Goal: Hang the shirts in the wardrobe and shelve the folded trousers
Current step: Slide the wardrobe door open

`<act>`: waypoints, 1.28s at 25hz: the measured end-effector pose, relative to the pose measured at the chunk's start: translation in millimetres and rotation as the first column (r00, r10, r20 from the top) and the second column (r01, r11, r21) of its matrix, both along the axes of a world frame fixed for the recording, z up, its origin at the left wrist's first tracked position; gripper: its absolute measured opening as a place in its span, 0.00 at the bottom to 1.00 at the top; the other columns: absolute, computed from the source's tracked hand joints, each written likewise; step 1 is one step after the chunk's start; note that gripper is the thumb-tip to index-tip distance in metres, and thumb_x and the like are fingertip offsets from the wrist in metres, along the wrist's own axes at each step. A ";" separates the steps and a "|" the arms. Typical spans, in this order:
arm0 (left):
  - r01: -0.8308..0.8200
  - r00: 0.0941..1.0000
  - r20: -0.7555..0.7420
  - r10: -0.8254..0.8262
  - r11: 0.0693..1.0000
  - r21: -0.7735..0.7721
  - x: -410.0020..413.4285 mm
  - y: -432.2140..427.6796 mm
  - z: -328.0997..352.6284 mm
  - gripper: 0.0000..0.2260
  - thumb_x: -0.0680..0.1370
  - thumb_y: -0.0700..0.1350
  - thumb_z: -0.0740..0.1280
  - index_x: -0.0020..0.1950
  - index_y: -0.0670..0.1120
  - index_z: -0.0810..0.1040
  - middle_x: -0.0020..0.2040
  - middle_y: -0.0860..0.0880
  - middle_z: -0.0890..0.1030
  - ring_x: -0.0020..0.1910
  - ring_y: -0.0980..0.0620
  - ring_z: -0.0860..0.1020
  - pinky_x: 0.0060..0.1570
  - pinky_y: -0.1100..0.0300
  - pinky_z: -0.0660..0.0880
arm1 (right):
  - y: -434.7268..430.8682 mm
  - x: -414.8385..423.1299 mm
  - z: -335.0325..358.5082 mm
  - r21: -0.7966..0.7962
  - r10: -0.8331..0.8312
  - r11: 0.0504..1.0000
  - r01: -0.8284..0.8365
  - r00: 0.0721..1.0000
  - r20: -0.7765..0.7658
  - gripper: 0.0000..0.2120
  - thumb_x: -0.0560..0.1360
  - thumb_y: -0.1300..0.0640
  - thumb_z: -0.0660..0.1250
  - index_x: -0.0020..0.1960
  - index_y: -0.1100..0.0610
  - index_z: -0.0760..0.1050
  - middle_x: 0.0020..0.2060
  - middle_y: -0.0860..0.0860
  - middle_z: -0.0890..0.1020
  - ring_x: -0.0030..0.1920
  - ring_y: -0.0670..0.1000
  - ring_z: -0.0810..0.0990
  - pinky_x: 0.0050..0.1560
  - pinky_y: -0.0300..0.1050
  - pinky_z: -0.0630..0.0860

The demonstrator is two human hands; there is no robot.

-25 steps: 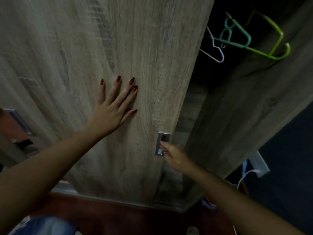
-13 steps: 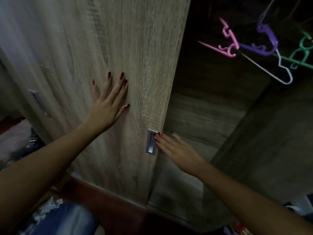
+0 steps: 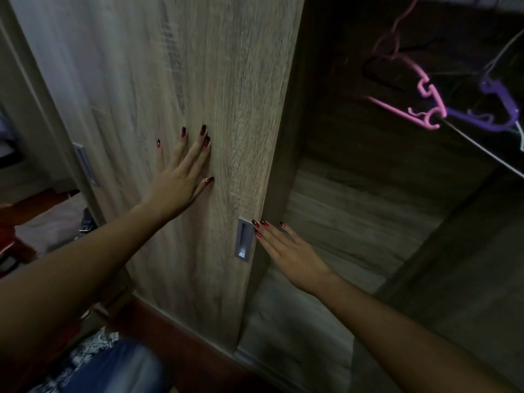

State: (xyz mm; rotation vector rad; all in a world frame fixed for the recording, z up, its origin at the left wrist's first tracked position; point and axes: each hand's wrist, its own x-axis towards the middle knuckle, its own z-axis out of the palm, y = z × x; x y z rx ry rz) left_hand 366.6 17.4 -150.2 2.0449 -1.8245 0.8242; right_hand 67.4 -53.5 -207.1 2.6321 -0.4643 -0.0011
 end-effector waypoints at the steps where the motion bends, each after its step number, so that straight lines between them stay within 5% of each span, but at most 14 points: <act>1: -0.014 1.000 -0.001 0.014 1.000 0.010 2.7 0.9 0.6 0.31 0.81 0.60 0.46 0.79 0.46 0.41 0.79 0.47 0.41 0.78 0.41 0.42 0.71 0.29 0.47 | 1.2 3.9 0.8 -0.003 0.000 1.000 0.000 1.000 -0.002 0.35 0.69 0.59 0.69 0.74 0.62 0.62 0.74 0.58 0.63 0.74 0.56 0.63 0.72 0.55 0.62; 6: -0.066 0.998 -0.016 0.067 0.997 0.050 10.0 3.5 2.2 0.32 0.80 0.61 0.46 0.78 0.47 0.40 0.79 0.48 0.38 0.78 0.41 0.41 0.70 0.29 0.48 | 3.8 18.1 6.5 0.030 -0.010 0.999 0.010 1.000 0.002 0.34 0.70 0.62 0.68 0.74 0.62 0.61 0.74 0.58 0.63 0.74 0.56 0.63 0.72 0.56 0.61; 11: -0.106 0.992 -0.063 0.113 0.989 0.103 12.5 5.4 3.3 0.33 0.80 0.61 0.50 0.78 0.47 0.40 0.79 0.48 0.38 0.77 0.39 0.42 0.71 0.29 0.49 | 4.6 26.1 13.7 0.059 0.036 0.998 -0.035 0.999 -0.015 0.30 0.77 0.64 0.52 0.77 0.62 0.46 0.78 0.57 0.47 0.78 0.55 0.48 0.75 0.57 0.44; 16: -0.161 0.983 -0.065 0.172 0.975 0.152 8.4 13.4 10.5 0.33 0.79 0.61 0.48 0.78 0.48 0.39 0.79 0.48 0.38 0.77 0.39 0.42 0.71 0.30 0.48 | 0.3 31.4 19.6 0.025 0.005 1.000 -0.002 0.995 -0.099 0.33 0.78 0.62 0.56 0.77 0.59 0.41 0.78 0.54 0.41 0.78 0.54 0.44 0.75 0.59 0.40; 24: -0.277 0.954 -0.067 0.292 0.945 0.177 -23.7 23.6 8.0 0.33 0.80 0.61 0.49 0.78 0.48 0.37 0.78 0.49 0.36 0.78 0.43 0.40 0.73 0.34 0.45 | 11.1 19.9 27.0 0.114 0.035 0.993 -0.029 0.998 -0.052 0.32 0.79 0.63 0.53 0.77 0.60 0.40 0.78 0.56 0.42 0.78 0.54 0.43 0.76 0.57 0.44; 32: -0.349 0.897 -0.142 0.418 0.868 0.353 -74.0 99.7 -61.8 0.30 0.81 0.59 0.48 0.79 0.46 0.45 0.80 0.48 0.44 0.78 0.47 0.42 0.75 0.38 0.48 | 31.3 15.9 -12.7 0.330 0.115 0.935 -0.134 0.990 0.078 0.34 0.76 0.61 0.59 0.78 0.59 0.47 0.78 0.55 0.49 0.78 0.54 0.49 0.75 0.55 0.52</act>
